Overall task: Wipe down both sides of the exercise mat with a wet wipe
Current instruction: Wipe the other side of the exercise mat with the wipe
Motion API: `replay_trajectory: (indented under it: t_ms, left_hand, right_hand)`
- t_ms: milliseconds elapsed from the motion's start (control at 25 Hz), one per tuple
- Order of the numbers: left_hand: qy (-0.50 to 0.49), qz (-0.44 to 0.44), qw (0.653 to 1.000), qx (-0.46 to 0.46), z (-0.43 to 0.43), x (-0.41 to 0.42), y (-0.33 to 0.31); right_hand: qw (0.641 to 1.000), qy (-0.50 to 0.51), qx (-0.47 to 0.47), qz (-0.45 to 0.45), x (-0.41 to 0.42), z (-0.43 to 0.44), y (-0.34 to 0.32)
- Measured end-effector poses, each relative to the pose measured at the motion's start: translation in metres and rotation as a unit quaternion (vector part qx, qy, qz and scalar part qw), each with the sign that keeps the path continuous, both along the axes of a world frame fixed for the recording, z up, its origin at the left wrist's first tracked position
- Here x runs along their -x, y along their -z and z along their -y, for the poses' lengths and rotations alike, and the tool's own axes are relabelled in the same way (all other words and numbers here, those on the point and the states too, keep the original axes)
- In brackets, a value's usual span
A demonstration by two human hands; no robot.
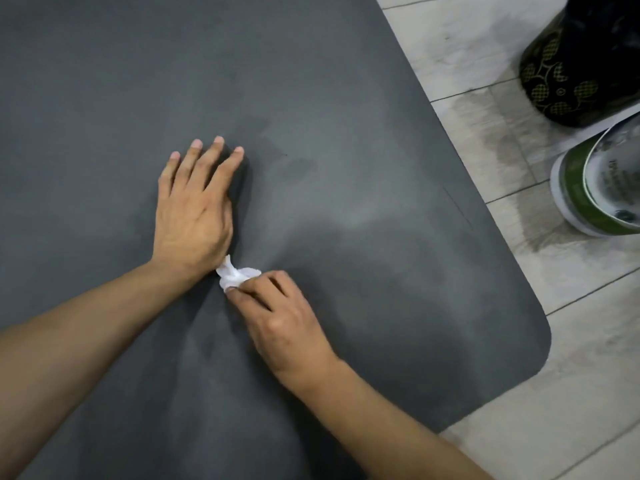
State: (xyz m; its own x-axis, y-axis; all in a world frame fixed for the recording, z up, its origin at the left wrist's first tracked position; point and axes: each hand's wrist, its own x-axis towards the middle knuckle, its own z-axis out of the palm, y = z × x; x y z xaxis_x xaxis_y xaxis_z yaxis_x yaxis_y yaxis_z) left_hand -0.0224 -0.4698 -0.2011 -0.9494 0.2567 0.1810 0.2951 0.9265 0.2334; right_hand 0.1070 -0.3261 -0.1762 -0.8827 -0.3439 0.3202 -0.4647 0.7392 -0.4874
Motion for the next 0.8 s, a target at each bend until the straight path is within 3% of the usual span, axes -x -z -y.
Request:
replay_trajectory:
  t_ms: [80,160,240,320,400,520,640,720,800]
  left_hand:
    - [-0.006,-0.006,1.000,0.004,0.013,0.019,-0.002]
    - [0.003,-0.008,1.000,0.027,0.020,0.032,-0.002]
    - [0.001,0.009,0.999,0.033,0.020,0.039,0.002]
    - [-0.017,0.023,0.999,0.029,0.015,0.041,0.005]
    - [-0.030,0.022,0.999,0.024,0.013,0.041,0.007]
    - [-0.029,0.024,0.999,0.024,0.016,0.040,0.006]
    - [-0.026,0.029,0.999,0.018,0.016,0.041,0.004]
    - [-0.031,0.027,0.999,0.017,0.015,0.040,0.005]
    - [-0.032,0.026,0.999,0.018,0.015,0.040,0.005]
  right_hand:
    - [1.000,-0.003,-0.011,-0.018,0.025,-0.041,0.003]
    - [0.987,0.151,-0.033,-0.038,0.057,-0.105,0.005]
    - [0.944,0.326,-0.057,-0.009,0.082,-0.162,0.000]
    - [0.908,0.418,-0.023,0.019,0.088,-0.170,0.002]
    - [0.920,0.391,0.028,0.028,0.088,-0.125,0.007]
    - [0.985,0.164,0.045,0.019,0.064,-0.025,0.006]
    - [0.999,-0.046,-0.021,-0.017,0.074,-0.023,0.005]
    - [0.997,0.014,-0.067,-0.023,0.109,-0.076,0.007]
    - [0.976,0.184,-0.116,-0.030,0.145,-0.141,0.006]
